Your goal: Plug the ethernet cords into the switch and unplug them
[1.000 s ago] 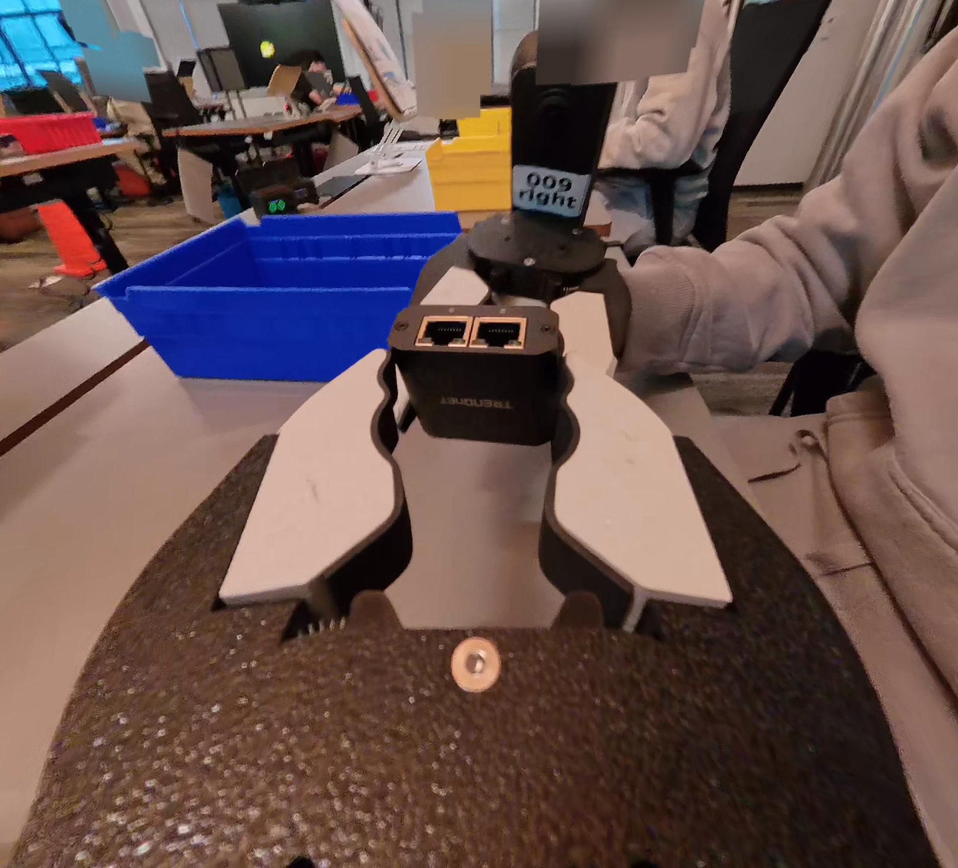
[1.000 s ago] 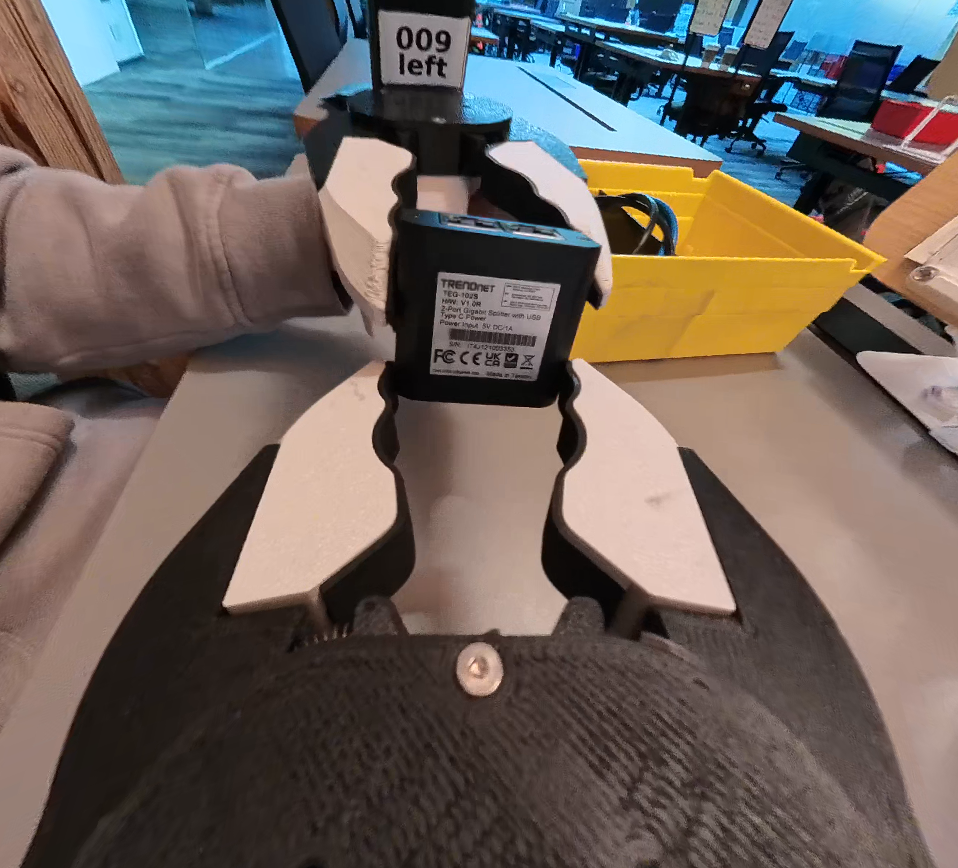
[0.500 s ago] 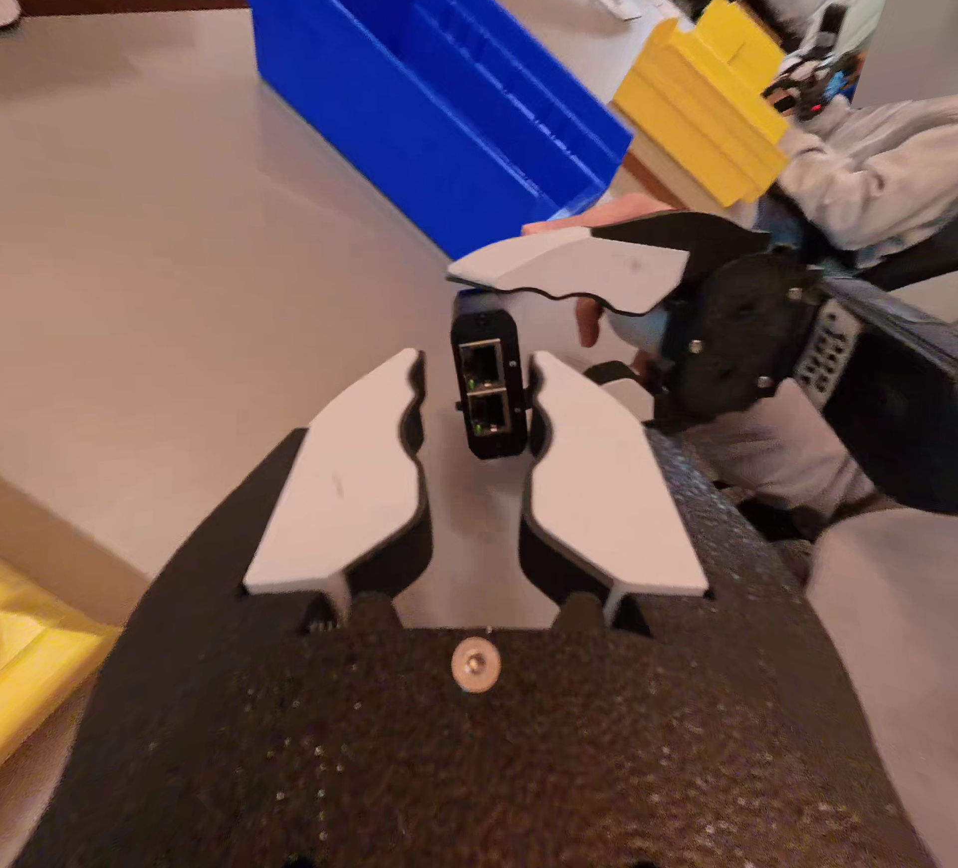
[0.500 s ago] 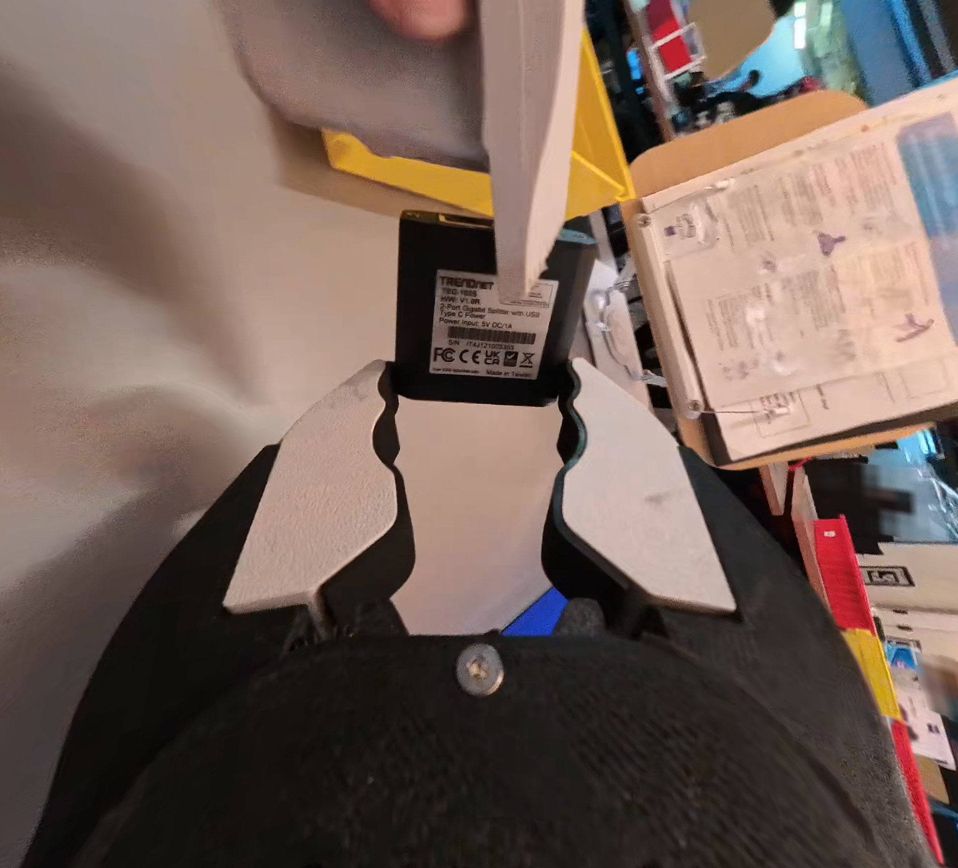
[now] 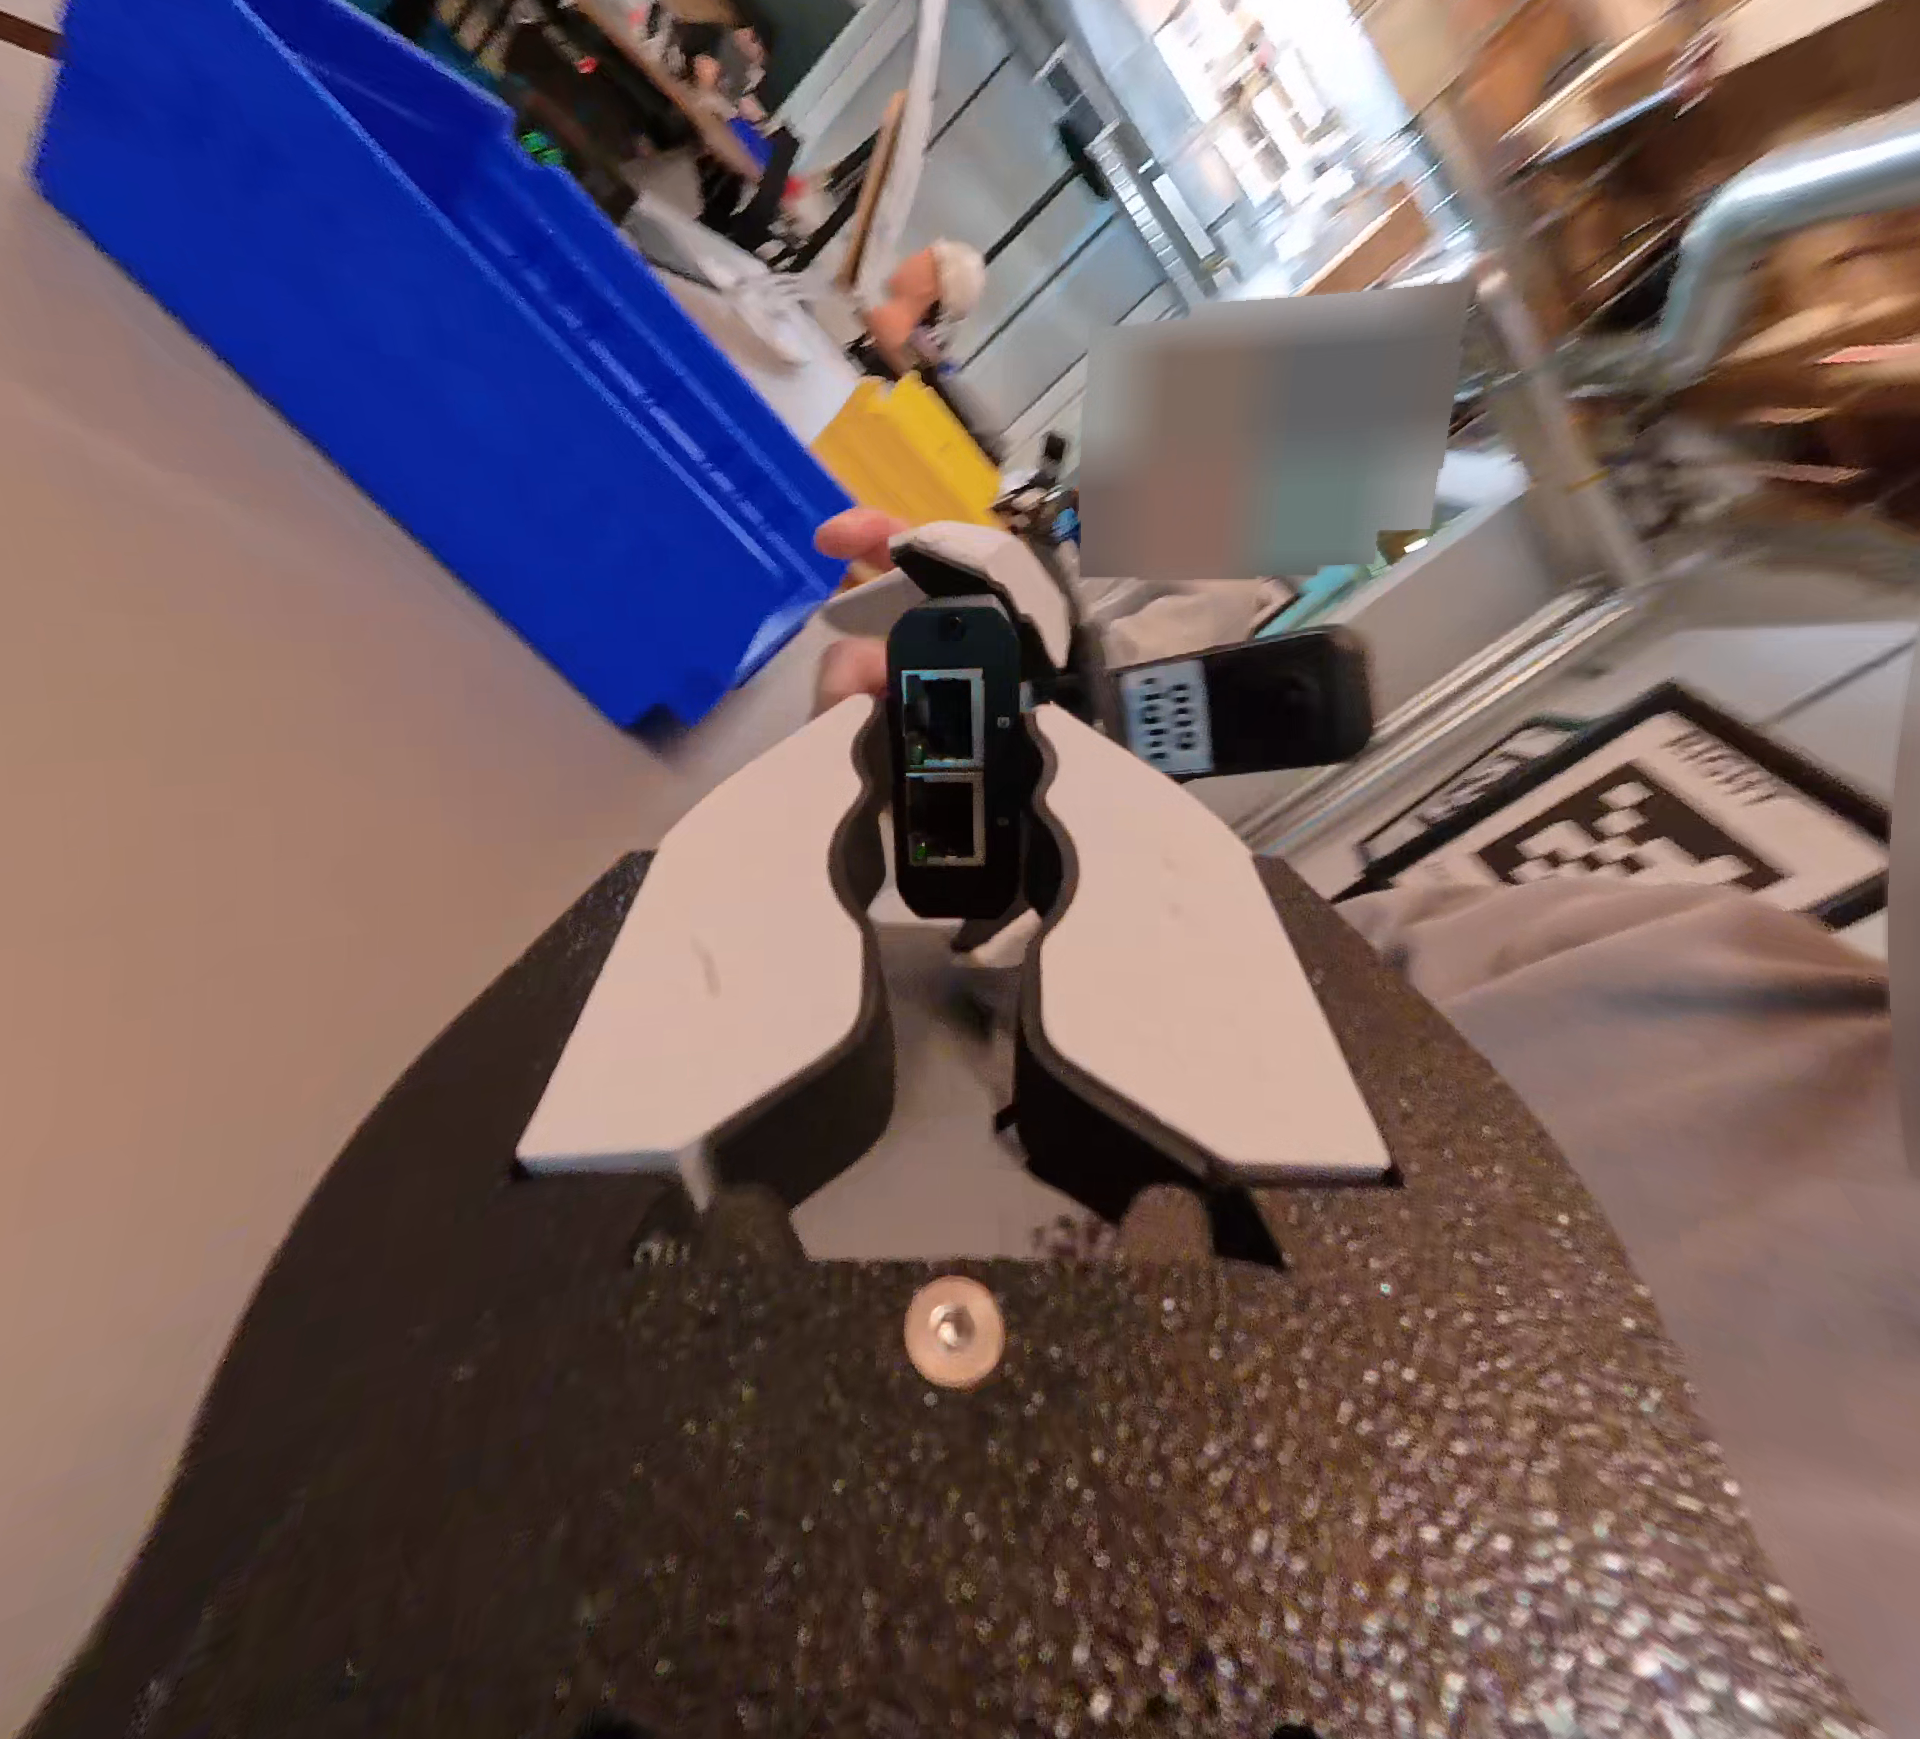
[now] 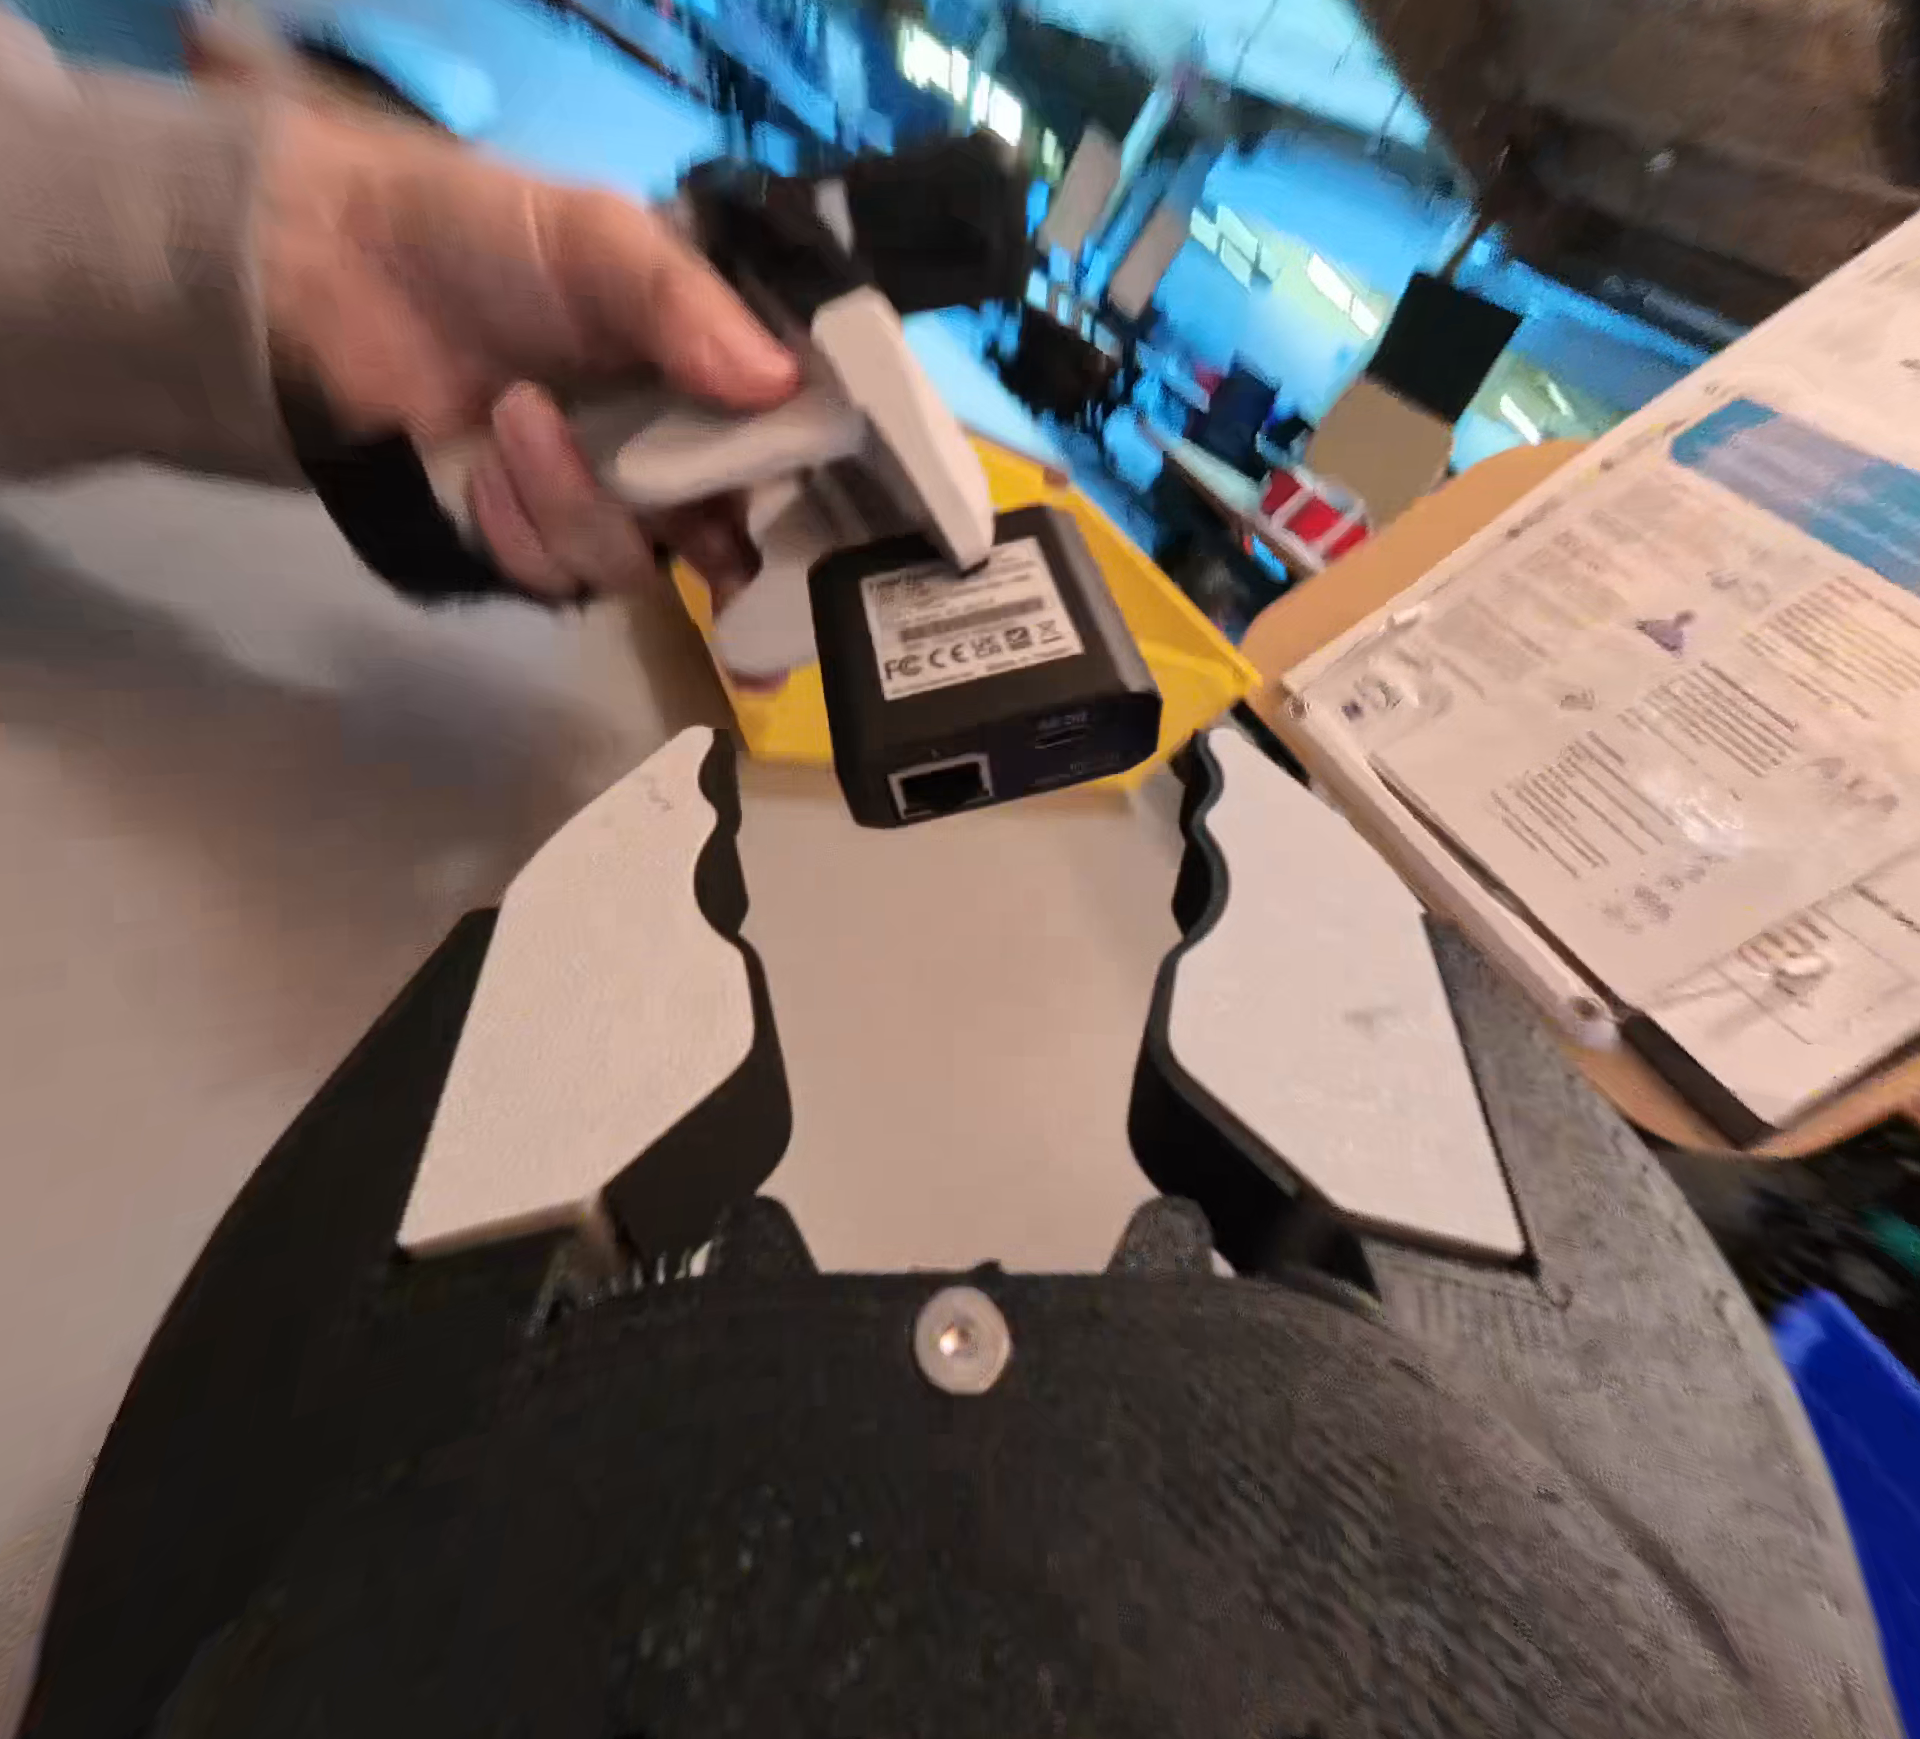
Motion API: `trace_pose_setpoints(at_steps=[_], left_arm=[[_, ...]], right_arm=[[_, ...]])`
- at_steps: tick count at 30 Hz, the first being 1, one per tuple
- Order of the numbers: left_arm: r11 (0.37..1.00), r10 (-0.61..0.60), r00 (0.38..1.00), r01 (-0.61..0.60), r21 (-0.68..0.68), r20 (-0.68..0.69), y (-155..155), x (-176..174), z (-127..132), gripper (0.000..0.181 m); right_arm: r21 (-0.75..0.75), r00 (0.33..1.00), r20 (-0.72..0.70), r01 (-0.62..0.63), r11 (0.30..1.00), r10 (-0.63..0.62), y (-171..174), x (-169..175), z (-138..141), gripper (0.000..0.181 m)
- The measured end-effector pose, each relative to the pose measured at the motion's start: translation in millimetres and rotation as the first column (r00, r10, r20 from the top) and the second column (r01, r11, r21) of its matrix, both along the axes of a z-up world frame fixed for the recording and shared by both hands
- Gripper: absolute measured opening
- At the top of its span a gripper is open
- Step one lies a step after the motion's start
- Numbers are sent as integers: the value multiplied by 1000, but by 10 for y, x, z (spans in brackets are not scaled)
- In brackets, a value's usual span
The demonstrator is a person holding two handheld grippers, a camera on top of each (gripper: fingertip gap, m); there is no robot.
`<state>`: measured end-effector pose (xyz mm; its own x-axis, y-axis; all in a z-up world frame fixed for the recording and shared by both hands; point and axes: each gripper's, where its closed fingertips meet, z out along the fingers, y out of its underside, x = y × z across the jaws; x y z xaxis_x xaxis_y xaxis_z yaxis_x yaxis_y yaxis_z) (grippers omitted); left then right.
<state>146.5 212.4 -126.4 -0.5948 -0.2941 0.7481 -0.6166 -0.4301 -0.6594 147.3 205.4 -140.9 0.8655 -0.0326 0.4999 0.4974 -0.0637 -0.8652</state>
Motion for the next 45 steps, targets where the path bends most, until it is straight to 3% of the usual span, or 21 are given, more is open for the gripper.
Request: trace_pose_setpoints(at_steps=[1,5,13,22,29,39,45], left_arm=[[998,-26,1000,26,-55,-2,-28,-17,40,22],[975,-126,992,120,-185,-25,-174,-76,111,22],[972,-172,982,157,-176,-74,-289,-109,60,22],[983,-125,987,109,-146,-105,-294,-75,47,22],[989,-103,987,88,-120,-123,-289,-49,-8,22],[998,-36,988,27,-64,-151,-245,11,-76,22],[997,-22,986,10,-72,-164,-238,36,-82,22]], right_arm=[[78,998,-48,-42,996,46,-27,-34,88,81],[203,988,-73,-118,972,135,-113,-98,218,75],[198,983,-21,-176,964,184,-142,-165,182,63],[169,992,50,-125,978,119,-141,-135,187,62],[157,986,-19,-161,974,166,-137,-142,145,61],[89,983,-129,-121,989,131,-89,-70,31,61],[93,991,-84,-100,991,108,-84,-40,-2,61]])
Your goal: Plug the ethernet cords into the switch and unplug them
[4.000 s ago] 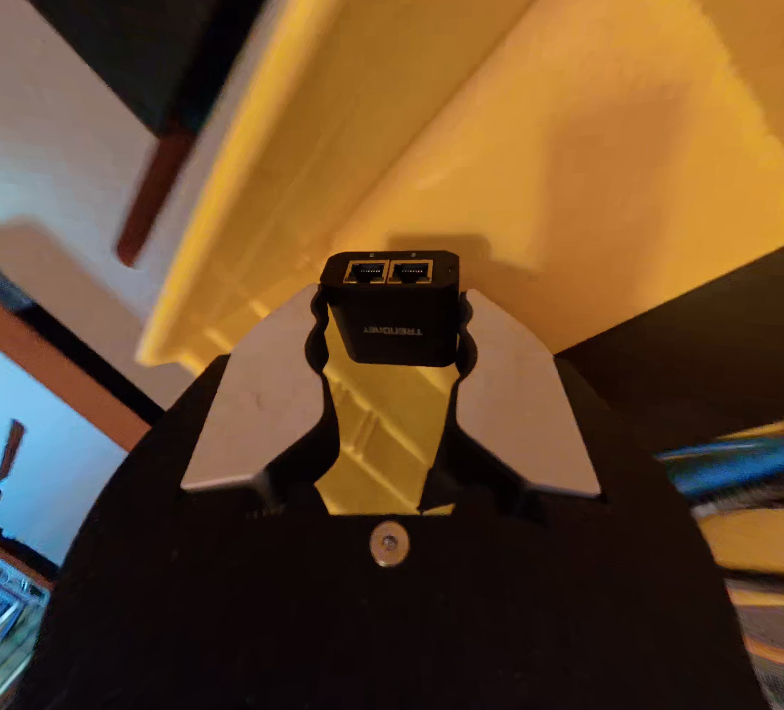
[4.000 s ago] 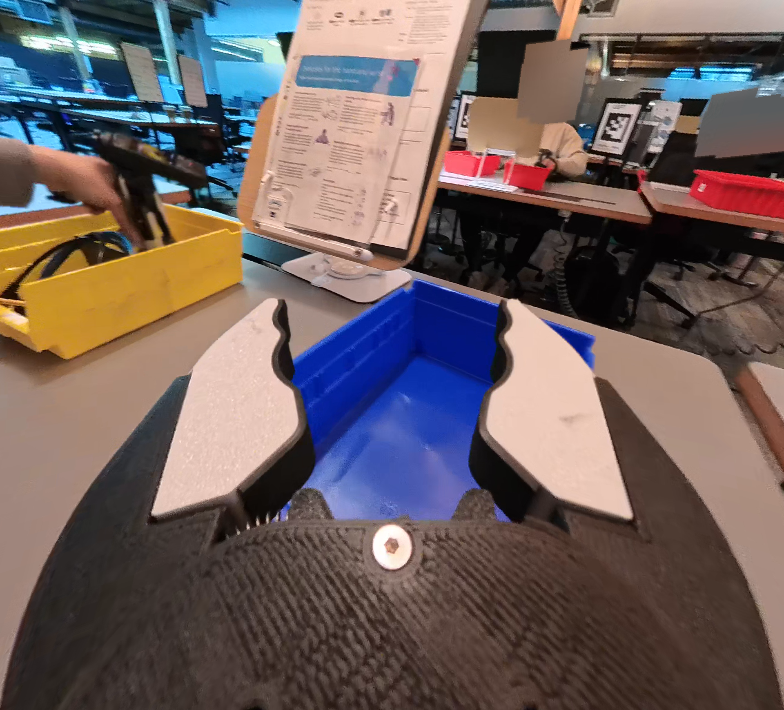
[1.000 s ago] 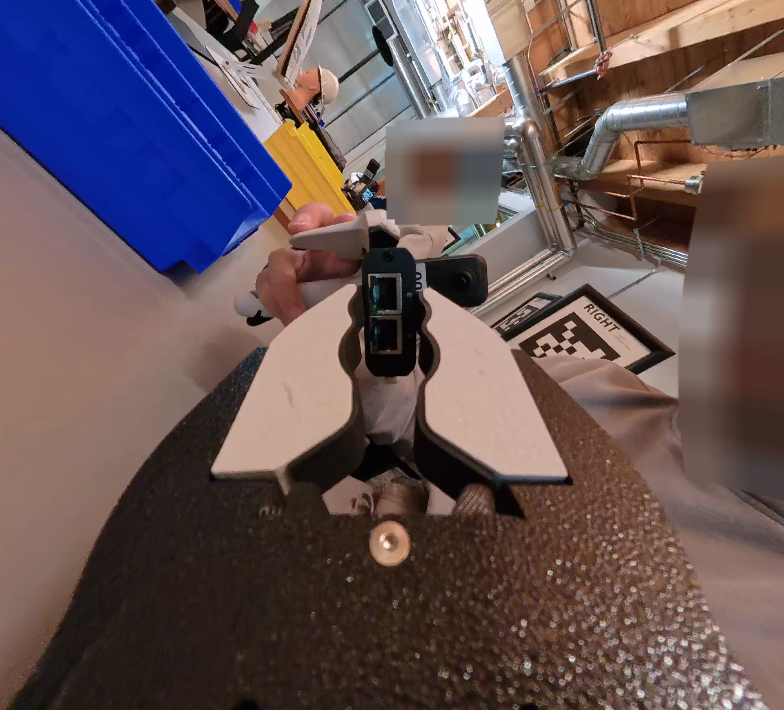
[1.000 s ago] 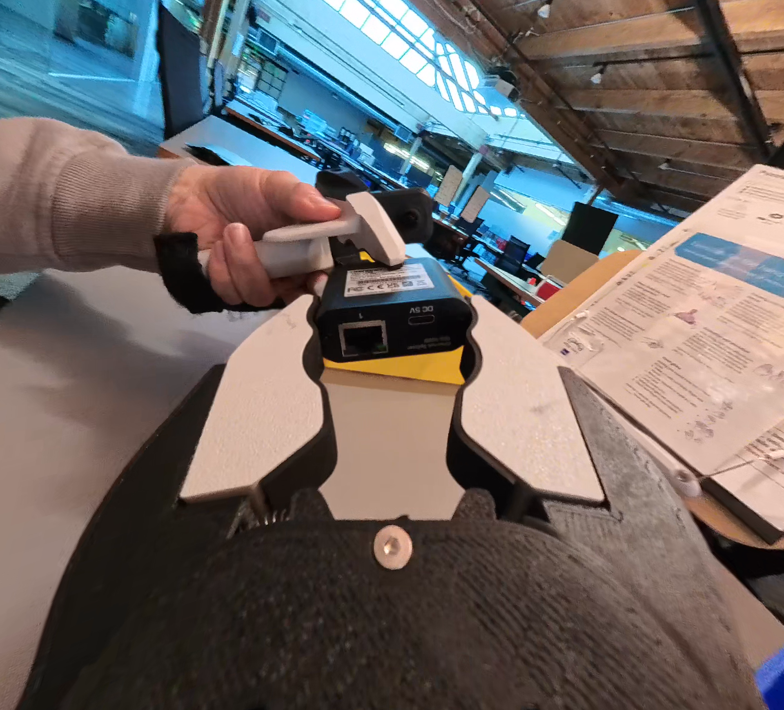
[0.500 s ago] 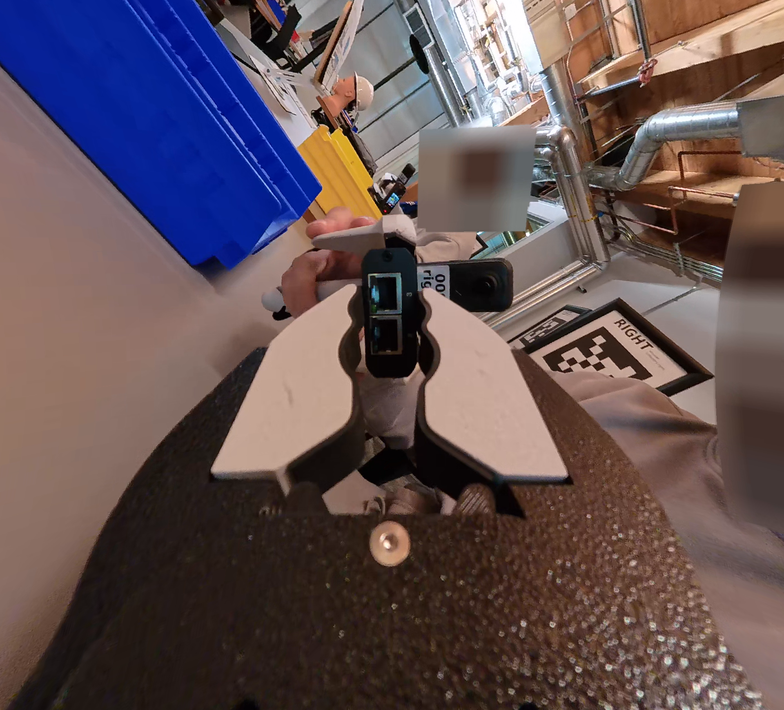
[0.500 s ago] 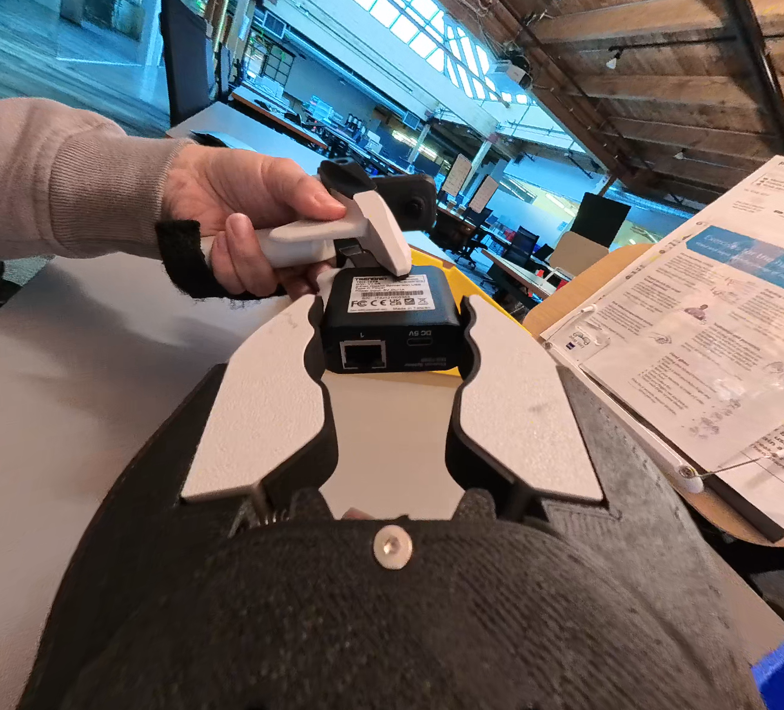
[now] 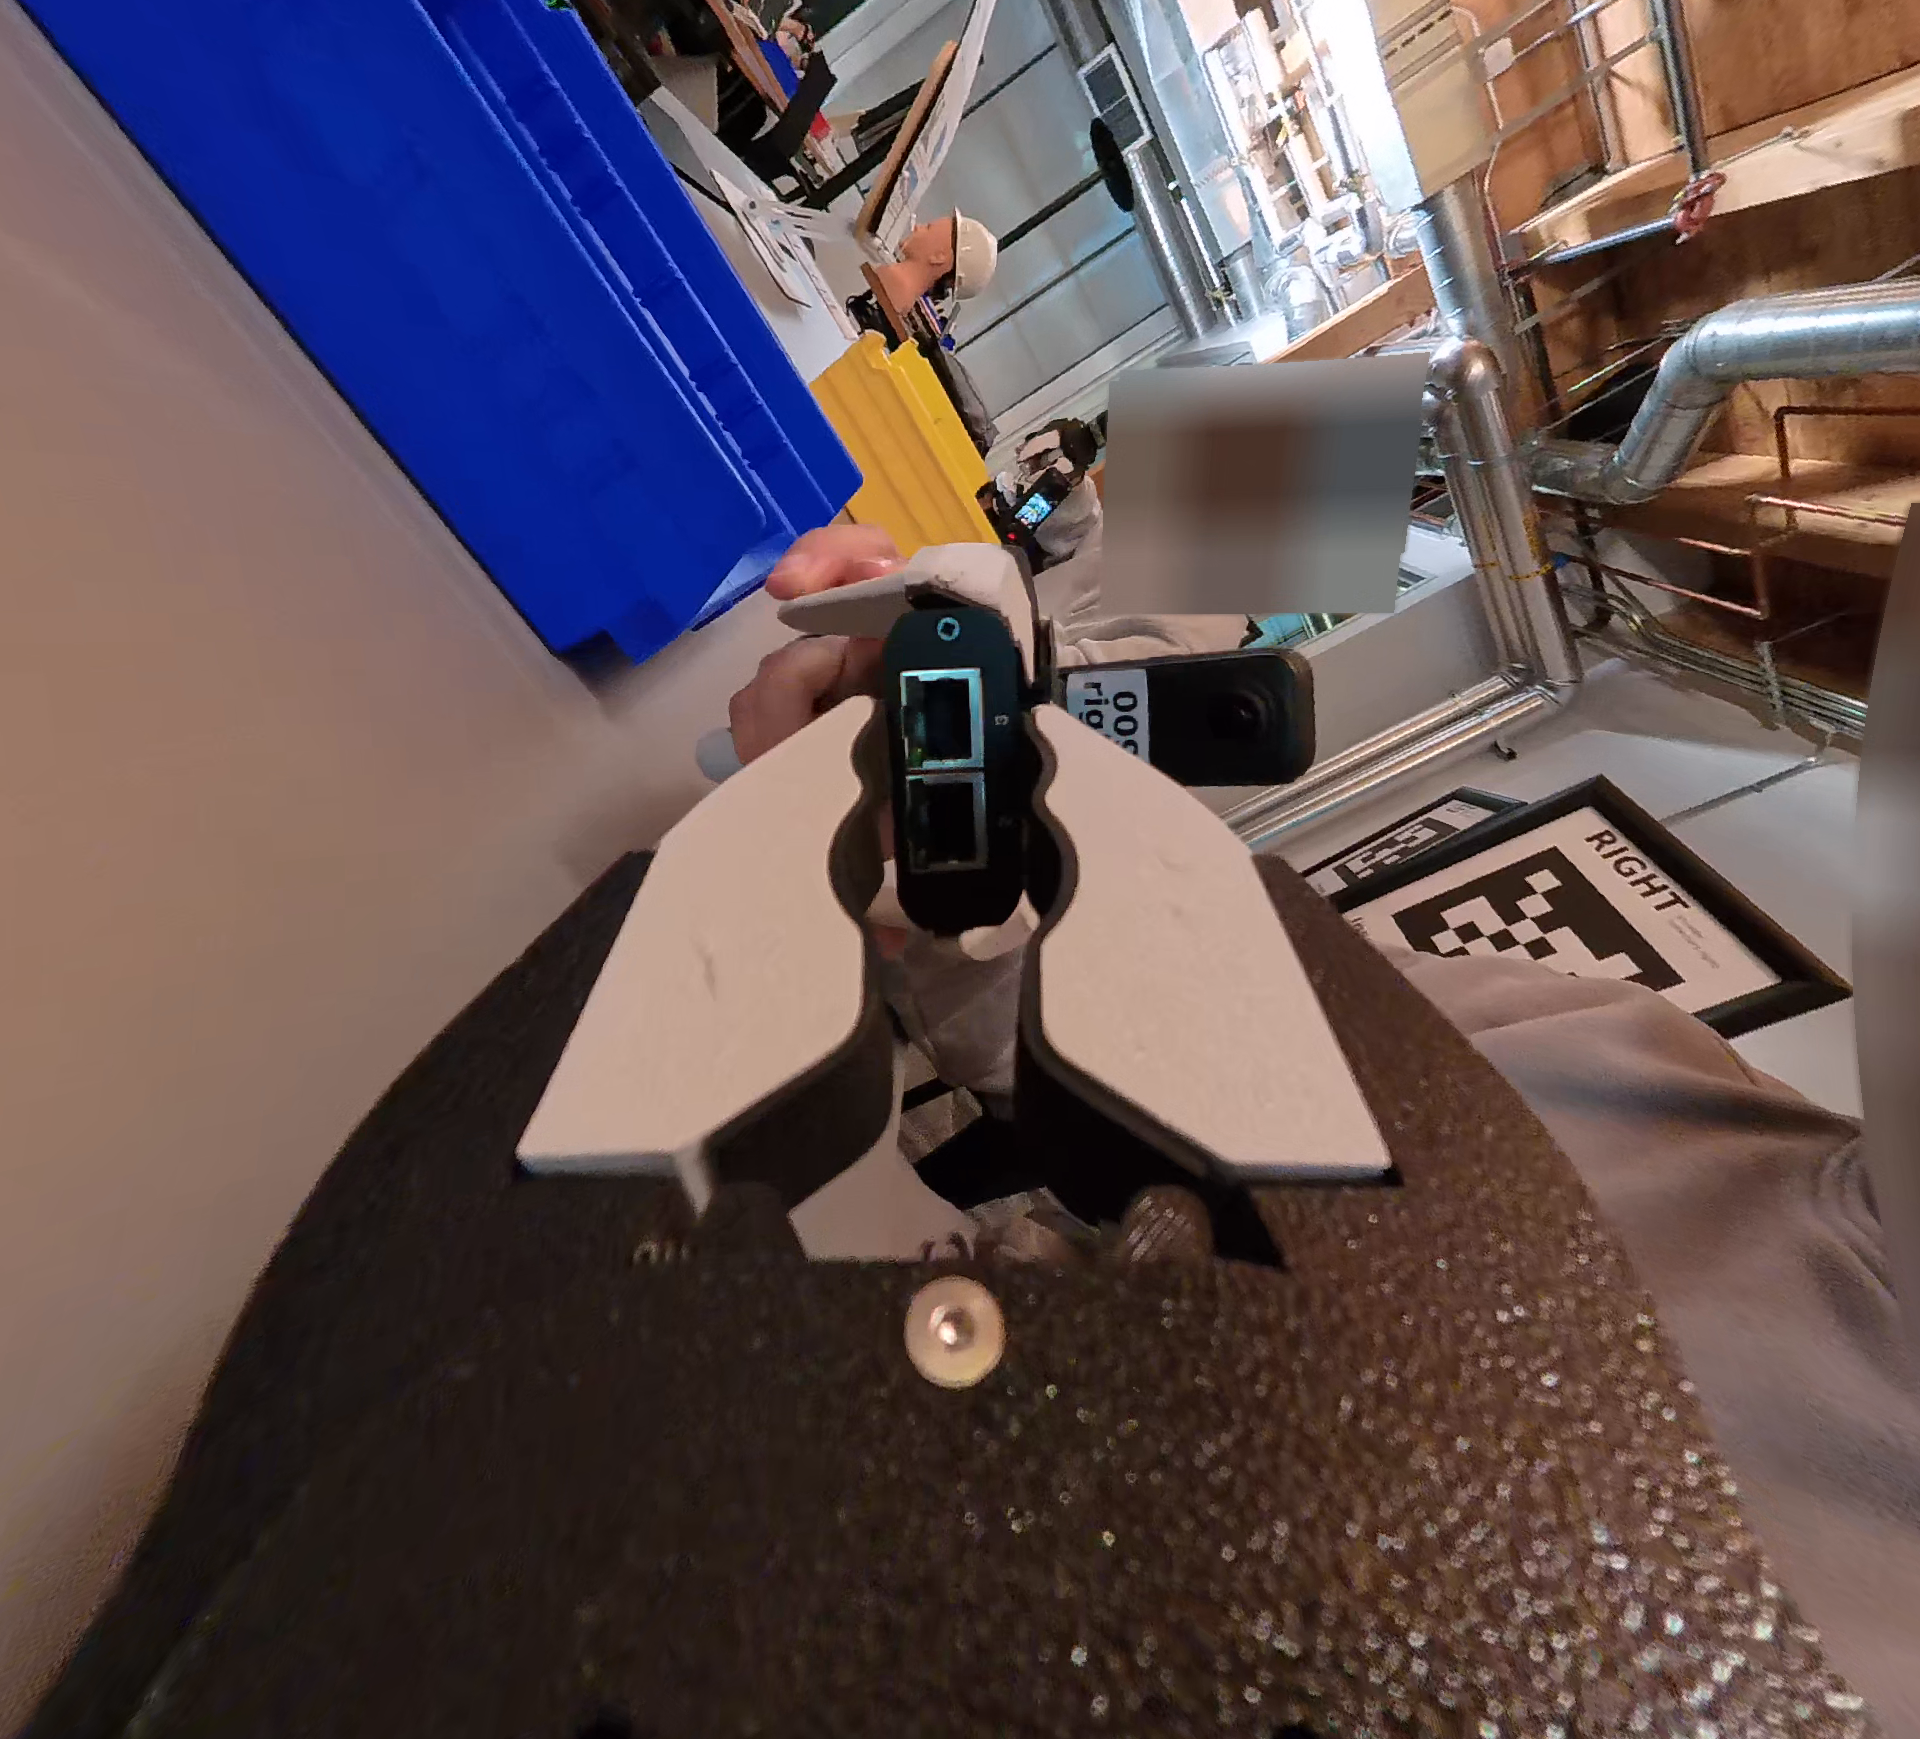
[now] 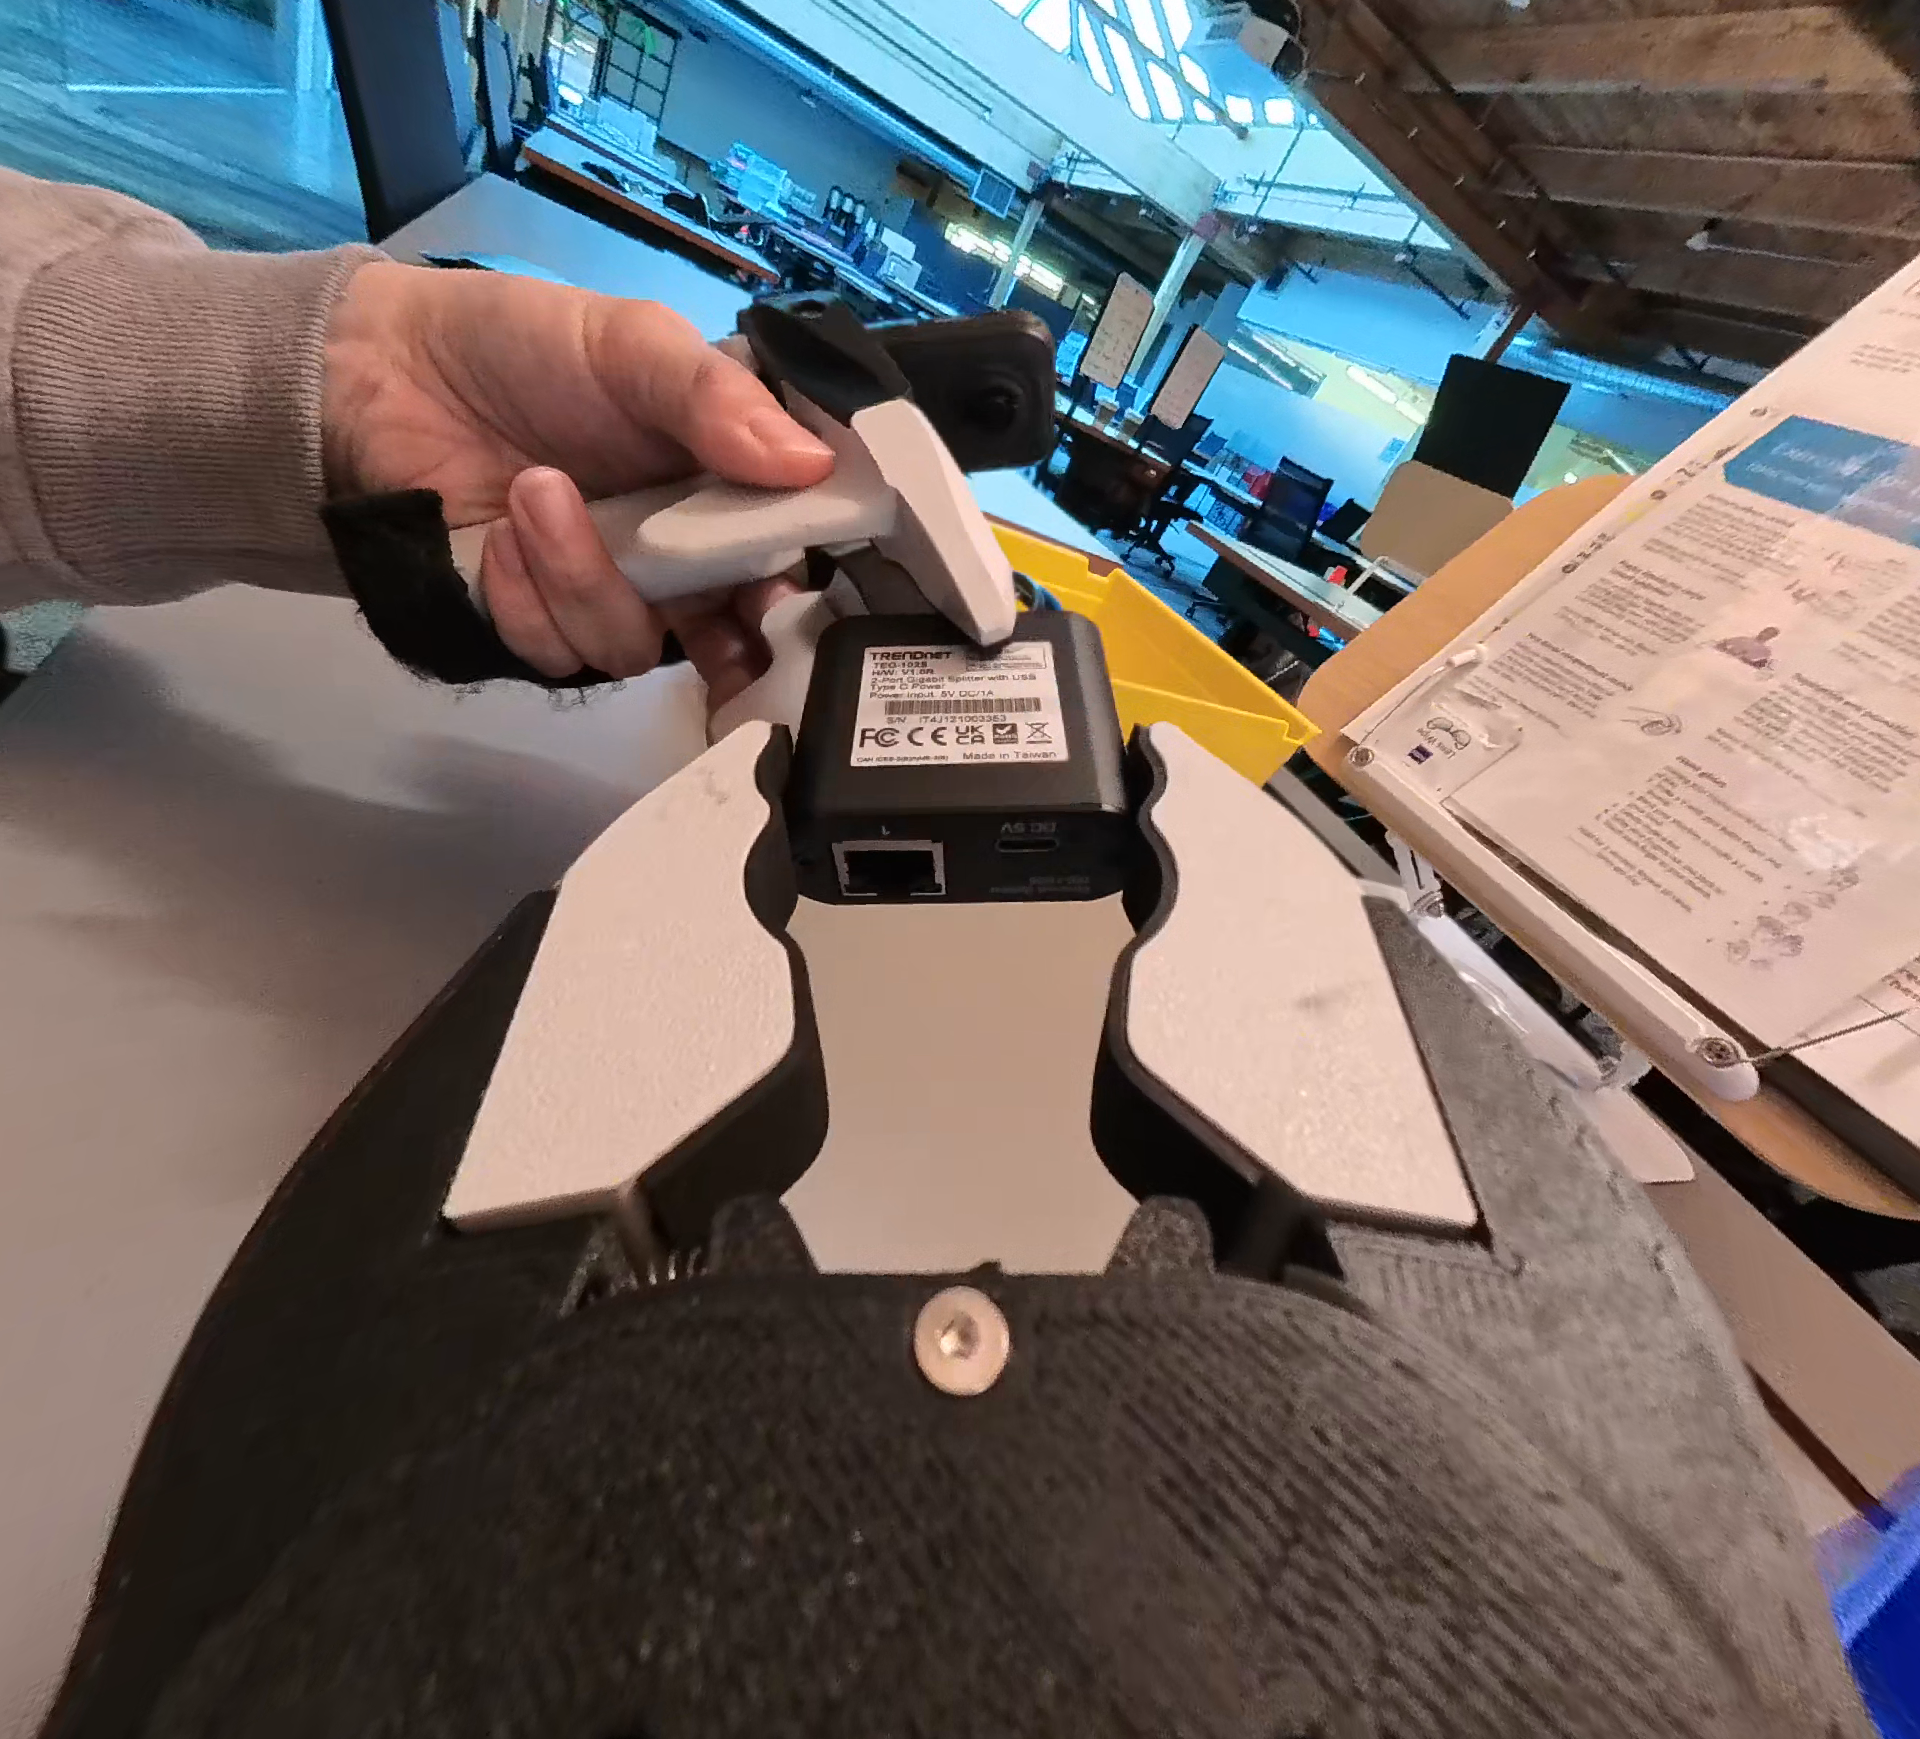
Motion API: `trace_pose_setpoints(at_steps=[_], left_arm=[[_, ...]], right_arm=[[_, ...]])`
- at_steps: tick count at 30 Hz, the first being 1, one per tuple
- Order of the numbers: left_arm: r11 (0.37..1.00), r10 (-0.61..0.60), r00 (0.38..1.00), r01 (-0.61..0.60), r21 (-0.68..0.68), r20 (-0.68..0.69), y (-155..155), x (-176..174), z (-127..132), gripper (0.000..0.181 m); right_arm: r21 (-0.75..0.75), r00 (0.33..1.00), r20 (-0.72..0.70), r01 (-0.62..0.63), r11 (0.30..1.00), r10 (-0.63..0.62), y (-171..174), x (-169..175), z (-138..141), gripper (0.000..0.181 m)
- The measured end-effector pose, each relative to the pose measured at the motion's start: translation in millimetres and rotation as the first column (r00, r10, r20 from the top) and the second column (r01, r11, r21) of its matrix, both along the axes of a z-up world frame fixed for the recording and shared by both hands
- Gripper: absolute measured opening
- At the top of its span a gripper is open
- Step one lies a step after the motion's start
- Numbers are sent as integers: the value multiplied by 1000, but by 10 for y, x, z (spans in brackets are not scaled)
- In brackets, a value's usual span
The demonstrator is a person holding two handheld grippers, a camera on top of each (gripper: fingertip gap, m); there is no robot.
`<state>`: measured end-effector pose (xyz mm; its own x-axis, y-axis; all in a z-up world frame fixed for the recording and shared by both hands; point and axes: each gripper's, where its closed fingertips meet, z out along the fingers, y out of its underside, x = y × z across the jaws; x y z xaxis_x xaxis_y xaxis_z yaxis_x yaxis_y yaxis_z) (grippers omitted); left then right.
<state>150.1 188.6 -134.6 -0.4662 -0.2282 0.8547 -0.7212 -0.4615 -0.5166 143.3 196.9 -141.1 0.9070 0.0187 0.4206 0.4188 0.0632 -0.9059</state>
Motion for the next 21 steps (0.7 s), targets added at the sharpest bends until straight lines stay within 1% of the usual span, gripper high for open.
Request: trace_pose_setpoints(at_steps=[4,7,11,14,15,17,18,19,20,21], left_arm=[[1000,2,1000,-2,-28,-2,31,-5,35,22],[1000,20,1000,-20,-4,7,37,3,33,22],[999,25,998,-26,25,50,44,-10,63,23],[995,42,995,-50,84,93,70,2,55,26],[992,54,993,-65,110,101,86,13,42,27],[979,83,989,-103,173,119,146,36,24,33],[971,107,986,-132,201,129,203,47,43,38],[959,129,978,-165,230,162,276,41,93,37],[939,161,966,-213,271,204,382,36,150,37],[904,203,949,-276,326,242,529,31,194,37]], right_arm=[[15,1000,14,4,1000,-4,-1,-5,15,61],[-5,999,42,30,1000,-30,12,13,-7,62],[-21,999,-38,19,1000,-20,22,-3,7,62],[-21,995,-104,-7,1000,4,34,-22,8,63],[-16,992,-124,-9,1000,7,36,-17,7,63],[-14,988,-151,-5,1000,3,39,12,-10,62],[-4,986,-167,8,1000,-8,30,51,-7,62],[-1,981,-192,4,1000,-4,14,82,-3,62],[15,977,-215,6,1000,-3,-16,126,23,62],[35,971,-237,19,999,-10,-56,186,67,62]])
